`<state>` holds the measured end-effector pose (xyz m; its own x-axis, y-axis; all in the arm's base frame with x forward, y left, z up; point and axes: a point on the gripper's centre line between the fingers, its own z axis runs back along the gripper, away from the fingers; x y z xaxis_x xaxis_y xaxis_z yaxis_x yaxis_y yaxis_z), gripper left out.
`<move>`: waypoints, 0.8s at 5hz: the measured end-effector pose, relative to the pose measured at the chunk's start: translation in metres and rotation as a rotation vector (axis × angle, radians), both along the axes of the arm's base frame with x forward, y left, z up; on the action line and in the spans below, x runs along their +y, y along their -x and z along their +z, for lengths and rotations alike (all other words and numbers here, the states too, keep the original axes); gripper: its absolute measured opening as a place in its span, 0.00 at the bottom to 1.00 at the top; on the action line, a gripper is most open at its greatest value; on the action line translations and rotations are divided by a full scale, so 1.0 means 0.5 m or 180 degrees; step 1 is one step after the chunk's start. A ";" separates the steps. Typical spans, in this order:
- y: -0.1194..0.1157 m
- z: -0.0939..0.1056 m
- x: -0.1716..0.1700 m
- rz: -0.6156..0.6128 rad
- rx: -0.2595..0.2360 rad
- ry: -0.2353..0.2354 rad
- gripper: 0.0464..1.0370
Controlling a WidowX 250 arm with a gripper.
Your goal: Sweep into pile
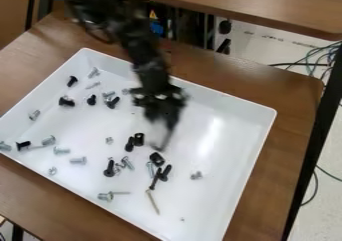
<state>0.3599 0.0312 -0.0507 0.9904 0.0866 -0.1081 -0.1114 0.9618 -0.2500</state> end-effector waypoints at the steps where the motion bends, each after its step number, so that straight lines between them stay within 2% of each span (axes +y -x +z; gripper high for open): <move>1: 0.001 -0.003 0.077 0.0138 -0.0007 -0.0058 0.31; 2: 0.001 -0.008 0.147 0.0200 0.0046 -0.0062 0.31; 3: 0.004 0.004 0.206 0.0165 0.0025 -0.0288 0.31; 4: 0.018 0.011 0.253 0.0201 0.0071 -0.0425 0.31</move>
